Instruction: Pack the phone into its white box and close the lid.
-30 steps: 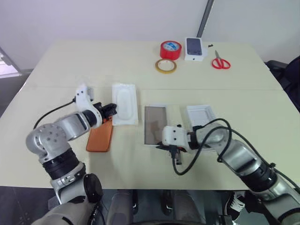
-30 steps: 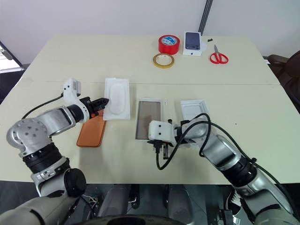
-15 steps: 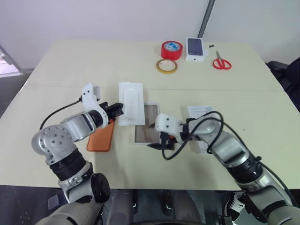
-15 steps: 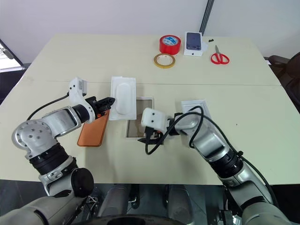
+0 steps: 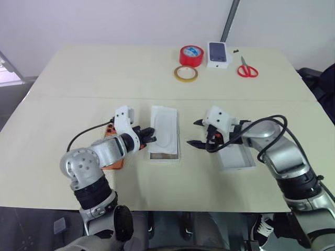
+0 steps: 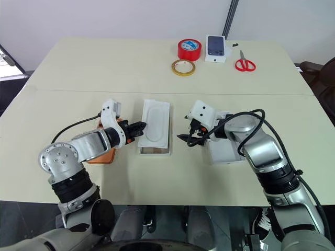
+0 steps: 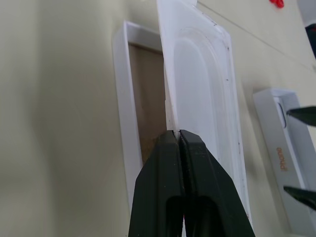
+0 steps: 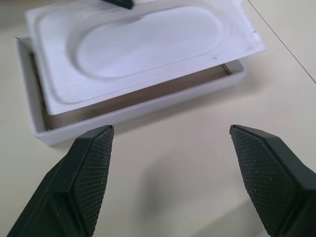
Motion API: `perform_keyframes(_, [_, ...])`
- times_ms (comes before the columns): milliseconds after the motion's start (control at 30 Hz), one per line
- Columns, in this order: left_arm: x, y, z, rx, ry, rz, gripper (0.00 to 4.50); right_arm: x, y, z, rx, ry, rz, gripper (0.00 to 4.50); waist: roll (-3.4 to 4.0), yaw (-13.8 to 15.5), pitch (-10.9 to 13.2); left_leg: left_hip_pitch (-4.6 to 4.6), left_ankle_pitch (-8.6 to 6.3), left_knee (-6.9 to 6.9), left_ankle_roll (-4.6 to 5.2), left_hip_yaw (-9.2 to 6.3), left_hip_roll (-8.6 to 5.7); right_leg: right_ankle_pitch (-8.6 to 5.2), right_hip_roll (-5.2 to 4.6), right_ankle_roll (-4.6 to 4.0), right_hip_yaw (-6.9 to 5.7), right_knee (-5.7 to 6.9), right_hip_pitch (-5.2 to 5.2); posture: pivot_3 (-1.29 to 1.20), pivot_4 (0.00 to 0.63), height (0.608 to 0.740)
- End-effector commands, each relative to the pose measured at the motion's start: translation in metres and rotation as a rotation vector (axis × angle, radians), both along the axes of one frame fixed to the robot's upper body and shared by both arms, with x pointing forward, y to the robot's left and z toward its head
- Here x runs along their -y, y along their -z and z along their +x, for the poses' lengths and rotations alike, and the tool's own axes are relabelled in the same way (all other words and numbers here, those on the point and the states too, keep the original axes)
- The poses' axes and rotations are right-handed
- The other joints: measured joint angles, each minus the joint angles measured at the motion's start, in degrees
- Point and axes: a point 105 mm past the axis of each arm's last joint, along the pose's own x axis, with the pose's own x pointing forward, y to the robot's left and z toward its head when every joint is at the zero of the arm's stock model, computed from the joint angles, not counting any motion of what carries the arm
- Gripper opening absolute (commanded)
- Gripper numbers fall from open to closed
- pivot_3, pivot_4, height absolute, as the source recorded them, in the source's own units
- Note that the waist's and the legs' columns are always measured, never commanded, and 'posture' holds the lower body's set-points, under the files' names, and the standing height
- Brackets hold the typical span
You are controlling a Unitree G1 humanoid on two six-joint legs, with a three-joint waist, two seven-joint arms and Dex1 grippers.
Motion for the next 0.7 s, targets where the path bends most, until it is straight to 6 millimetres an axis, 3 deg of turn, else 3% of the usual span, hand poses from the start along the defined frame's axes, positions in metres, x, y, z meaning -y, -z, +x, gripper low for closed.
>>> perform_keyframes(33, [0.003,-0.007,-0.003,0.032,0.015,0.005,0.00,0.001,-0.013,0.006,0.068,0.003,0.001,3.91,0.00,0.0,0.0,0.00,0.00,0.00,0.00,0.00,-0.01,0.00,0.01,0.00,0.00,0.00,0.00,0.00,0.150,0.736])
perform_keyframes(67, [0.004,-0.007,-0.004,0.032,0.020,0.005,0.00,0.001,-0.013,0.007,0.071,0.004,0.001,3.91,0.00,0.0,0.0,0.00,0.00,0.00,0.00,0.00,-0.01,0.00,0.01,0.00,0.00,0.00,0.00,0.00,0.150,0.736])
perform_keyframes(167, [0.006,-0.006,-0.007,0.033,0.041,0.004,0.96,0.001,-0.013,0.010,0.077,0.007,0.003,3.98,0.00,0.0,0.0,0.00,0.00,0.00,0.00,0.00,0.00,0.00,0.01,0.00,0.00,0.00,0.00,0.00,0.150,0.736])
perform_keyframes(367, [0.003,-0.017,-0.008,0.070,0.054,-0.048,3.89,-0.004,-0.018,0.017,0.077,0.026,0.033,3.98,0.00,0.0,0.0,0.00,0.00,0.01,0.00,0.00,0.00,0.00,0.01,0.00,0.00,0.00,0.00,0.00,0.150,0.736])
perform_keyframes(500, [-0.007,-0.028,-0.007,0.114,0.057,-0.039,3.96,-0.014,-0.022,0.021,0.079,0.021,0.056,2.64,0.00,0.0,0.0,0.00,0.00,0.01,0.00,-0.01,0.00,0.00,0.01,0.00,-0.01,0.01,0.00,0.00,0.150,0.736])
perform_keyframes(667, [-0.032,-0.042,-0.004,0.195,0.023,0.050,3.96,-0.041,-0.025,0.023,0.072,-0.005,0.092,0.03,0.00,-0.2,0.0,0.00,0.00,0.00,-0.01,0.00,-0.01,0.00,0.03,0.00,-0.01,0.04,-0.02,0.00,0.150,0.736])
perform_keyframes(700, [-0.042,-0.043,-0.005,0.225,0.014,0.127,3.96,-0.048,-0.024,0.024,0.073,-0.014,0.090,0.03,0.00,-0.3,0.0,0.01,0.01,0.00,-0.01,0.01,-0.01,0.01,0.05,0.01,-0.01,0.06,-0.03,0.00,0.150,0.736])
